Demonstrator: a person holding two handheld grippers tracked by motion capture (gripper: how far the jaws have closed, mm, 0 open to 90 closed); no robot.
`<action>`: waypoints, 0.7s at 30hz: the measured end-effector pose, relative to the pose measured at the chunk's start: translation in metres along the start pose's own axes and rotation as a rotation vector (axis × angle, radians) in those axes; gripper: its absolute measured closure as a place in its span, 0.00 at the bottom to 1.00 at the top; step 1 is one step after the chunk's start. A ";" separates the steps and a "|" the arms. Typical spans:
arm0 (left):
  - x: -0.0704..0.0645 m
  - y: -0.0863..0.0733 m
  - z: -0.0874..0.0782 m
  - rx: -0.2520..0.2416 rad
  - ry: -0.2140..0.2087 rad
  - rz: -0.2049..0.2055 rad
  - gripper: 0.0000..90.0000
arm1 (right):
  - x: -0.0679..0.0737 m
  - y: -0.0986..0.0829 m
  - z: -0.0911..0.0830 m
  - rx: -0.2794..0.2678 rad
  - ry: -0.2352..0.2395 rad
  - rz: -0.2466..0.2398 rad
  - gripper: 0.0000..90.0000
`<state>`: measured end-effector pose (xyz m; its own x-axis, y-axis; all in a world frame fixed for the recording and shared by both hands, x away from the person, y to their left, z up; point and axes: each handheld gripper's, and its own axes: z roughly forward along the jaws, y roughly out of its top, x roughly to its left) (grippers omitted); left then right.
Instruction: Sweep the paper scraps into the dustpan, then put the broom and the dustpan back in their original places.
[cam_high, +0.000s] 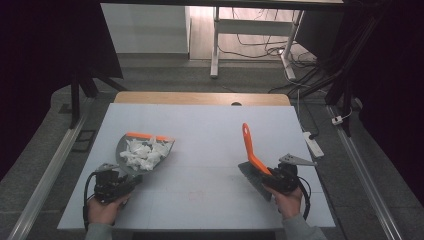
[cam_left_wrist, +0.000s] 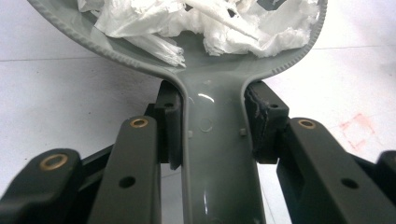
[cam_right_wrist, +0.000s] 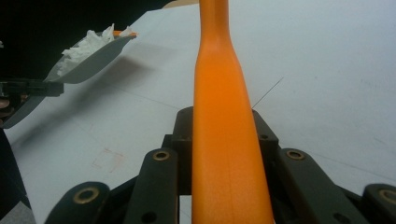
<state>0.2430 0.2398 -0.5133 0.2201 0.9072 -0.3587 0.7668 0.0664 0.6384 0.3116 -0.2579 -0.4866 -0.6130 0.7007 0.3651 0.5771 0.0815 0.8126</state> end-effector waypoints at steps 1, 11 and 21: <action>0.001 0.000 0.001 0.003 0.000 0.001 0.68 | -0.001 0.000 0.001 0.003 -0.001 0.009 0.78; -0.001 0.000 0.005 0.008 0.004 -0.003 0.68 | -0.003 -0.003 0.007 0.029 -0.004 0.029 0.78; -0.002 -0.001 0.011 0.026 0.007 -0.002 0.68 | -0.007 -0.006 0.011 0.048 -0.013 0.061 0.78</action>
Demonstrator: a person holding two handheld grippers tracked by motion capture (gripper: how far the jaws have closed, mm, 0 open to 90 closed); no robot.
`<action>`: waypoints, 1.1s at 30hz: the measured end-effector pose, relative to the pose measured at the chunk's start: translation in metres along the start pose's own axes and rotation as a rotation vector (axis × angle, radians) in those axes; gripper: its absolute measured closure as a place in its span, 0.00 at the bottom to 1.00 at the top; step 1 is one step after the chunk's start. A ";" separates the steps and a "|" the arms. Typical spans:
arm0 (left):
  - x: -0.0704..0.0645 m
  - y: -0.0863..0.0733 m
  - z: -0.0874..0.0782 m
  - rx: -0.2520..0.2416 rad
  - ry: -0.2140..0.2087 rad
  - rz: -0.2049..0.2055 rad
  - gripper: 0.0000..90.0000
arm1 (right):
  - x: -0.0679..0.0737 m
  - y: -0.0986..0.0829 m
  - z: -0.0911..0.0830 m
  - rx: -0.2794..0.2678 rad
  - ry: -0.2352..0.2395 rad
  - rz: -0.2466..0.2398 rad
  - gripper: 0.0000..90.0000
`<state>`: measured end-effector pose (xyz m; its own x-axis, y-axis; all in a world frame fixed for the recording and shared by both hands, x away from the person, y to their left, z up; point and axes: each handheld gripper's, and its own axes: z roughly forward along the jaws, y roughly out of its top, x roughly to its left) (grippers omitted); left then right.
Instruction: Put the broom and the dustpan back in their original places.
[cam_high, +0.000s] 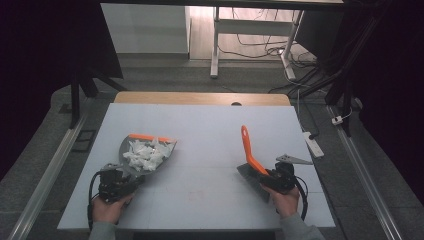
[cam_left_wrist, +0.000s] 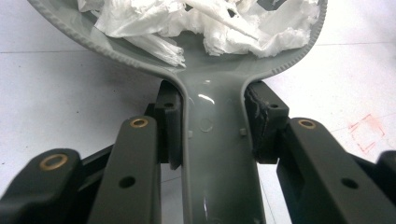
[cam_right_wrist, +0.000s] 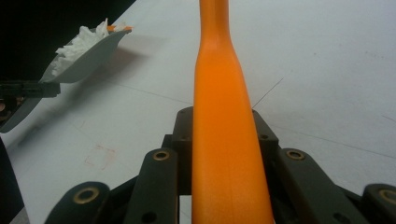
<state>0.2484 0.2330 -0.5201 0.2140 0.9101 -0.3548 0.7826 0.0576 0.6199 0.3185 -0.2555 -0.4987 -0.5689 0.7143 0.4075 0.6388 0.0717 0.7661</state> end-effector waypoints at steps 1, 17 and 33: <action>0.000 0.000 0.001 0.002 0.003 -0.002 0.68 | -0.001 0.000 0.000 0.004 -0.004 0.002 0.78; 0.005 0.000 0.011 0.040 0.037 -0.028 0.68 | -0.012 -0.005 0.009 0.060 -0.054 0.038 0.78; 0.007 0.000 0.018 0.079 0.039 -0.031 0.68 | -0.033 0.002 0.012 0.129 -0.109 0.020 0.72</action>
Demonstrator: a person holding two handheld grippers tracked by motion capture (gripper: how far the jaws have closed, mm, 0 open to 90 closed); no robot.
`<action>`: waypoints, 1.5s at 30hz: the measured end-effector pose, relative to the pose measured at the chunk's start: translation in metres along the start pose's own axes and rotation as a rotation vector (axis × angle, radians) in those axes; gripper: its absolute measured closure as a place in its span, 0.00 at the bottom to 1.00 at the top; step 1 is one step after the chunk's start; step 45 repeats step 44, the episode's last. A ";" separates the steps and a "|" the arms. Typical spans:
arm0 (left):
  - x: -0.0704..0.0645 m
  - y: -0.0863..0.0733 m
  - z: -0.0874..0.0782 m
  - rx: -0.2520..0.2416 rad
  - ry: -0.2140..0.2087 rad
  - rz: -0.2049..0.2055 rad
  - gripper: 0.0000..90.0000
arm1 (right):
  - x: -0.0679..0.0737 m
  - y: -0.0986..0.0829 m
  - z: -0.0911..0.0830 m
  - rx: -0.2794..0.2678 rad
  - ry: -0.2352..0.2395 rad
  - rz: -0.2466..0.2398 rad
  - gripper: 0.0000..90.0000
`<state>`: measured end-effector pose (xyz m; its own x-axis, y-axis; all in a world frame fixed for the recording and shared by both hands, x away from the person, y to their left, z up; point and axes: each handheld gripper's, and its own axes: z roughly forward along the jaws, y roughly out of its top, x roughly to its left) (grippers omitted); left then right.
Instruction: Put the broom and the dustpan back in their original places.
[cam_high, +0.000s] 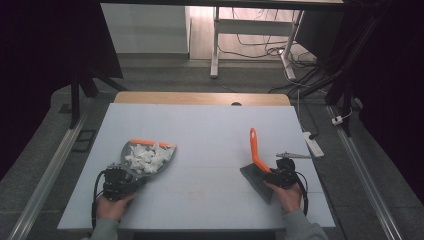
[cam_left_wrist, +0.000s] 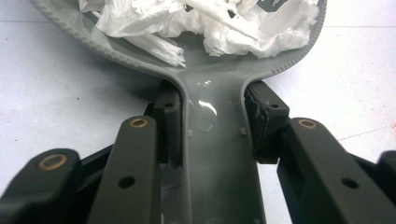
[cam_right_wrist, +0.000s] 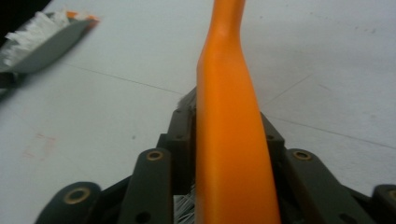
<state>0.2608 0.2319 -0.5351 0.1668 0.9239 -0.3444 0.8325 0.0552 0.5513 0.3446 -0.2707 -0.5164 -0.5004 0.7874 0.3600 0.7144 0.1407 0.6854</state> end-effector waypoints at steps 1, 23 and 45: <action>0.000 0.000 0.000 0.000 0.000 0.000 0.68 | 0.000 0.000 0.000 0.004 -0.006 -0.006 0.70; 0.003 -0.002 -0.017 -0.061 0.044 0.036 0.34 | -0.003 0.005 -0.001 0.004 -0.190 -0.087 0.42; -0.003 0.000 -0.031 -0.095 -0.124 0.312 0.37 | 0.023 -0.008 -0.028 -0.044 0.004 -0.396 0.49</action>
